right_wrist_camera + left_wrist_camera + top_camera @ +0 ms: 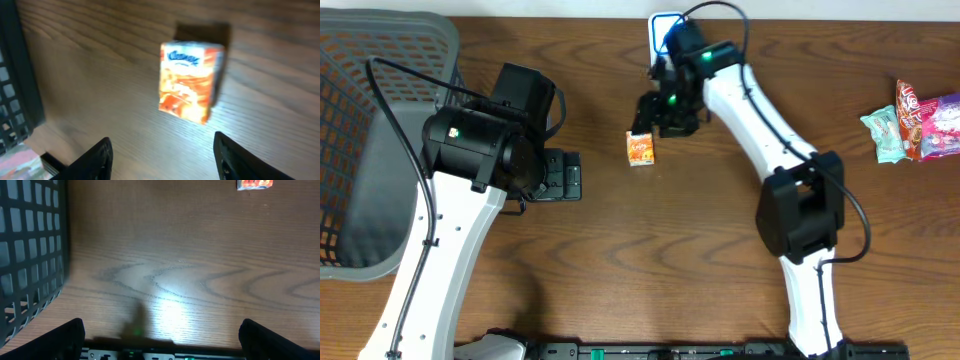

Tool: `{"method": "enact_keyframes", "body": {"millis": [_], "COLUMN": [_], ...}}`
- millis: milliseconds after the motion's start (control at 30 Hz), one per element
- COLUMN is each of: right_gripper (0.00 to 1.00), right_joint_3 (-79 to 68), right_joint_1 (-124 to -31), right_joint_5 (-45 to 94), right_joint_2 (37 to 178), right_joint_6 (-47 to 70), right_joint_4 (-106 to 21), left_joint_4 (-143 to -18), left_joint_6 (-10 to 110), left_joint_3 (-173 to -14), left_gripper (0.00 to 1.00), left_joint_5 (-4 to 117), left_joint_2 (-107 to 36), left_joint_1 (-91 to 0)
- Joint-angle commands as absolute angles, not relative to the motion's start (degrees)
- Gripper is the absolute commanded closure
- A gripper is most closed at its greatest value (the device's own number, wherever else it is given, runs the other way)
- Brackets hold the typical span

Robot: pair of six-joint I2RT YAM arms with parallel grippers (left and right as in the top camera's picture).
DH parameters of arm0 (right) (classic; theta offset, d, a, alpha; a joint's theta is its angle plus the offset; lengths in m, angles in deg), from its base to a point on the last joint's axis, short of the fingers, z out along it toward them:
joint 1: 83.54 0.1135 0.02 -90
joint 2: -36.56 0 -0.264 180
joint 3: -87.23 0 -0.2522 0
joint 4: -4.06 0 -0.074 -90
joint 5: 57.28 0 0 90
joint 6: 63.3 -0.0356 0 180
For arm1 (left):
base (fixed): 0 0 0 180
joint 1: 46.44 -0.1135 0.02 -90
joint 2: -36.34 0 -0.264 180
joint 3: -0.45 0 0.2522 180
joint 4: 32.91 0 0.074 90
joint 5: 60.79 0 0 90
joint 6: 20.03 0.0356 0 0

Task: Scan the item barcode
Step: 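Reach the right gripper to the small orange box, then close the right gripper on the orange Kleenex tissue pack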

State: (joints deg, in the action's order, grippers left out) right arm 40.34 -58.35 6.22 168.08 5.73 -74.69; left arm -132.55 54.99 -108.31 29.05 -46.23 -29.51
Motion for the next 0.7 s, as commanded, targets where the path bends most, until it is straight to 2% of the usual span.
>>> {"method": "enact_keyframes", "body": {"millis": [0,200,533,667], "right_gripper": [0.43,0.46,0.47,0.54], "right_joint_3": [40.3,40.2,40.0,40.0], "right_joint_1": [-55.5,-51.7,-48.5,-48.6], "right_joint_5": [13.6,28.4,34.6,36.8], "right_joint_2": [169.2,171.1,176.7,178.1], "right_joint_6": [-2.0,-9.7,-9.7,-9.7], "right_joint_4": [-73.7,-73.0,-69.8,-73.5], "left_joint_4": [-132.7,-132.7,-132.7,-132.7], "left_joint_6": [54.9,54.9,54.9,54.9], "left_joint_3": [-108.1,-108.1,-108.1,-108.1], "left_gripper": [0.02,0.02,0.02,0.02], "left_joint_5": [28.7,28.7,28.7,28.7], "left_joint_2": [-46.4,-46.4,-46.4,-46.4], "left_joint_1": [-29.8,-29.8,-29.8,-29.8]}}
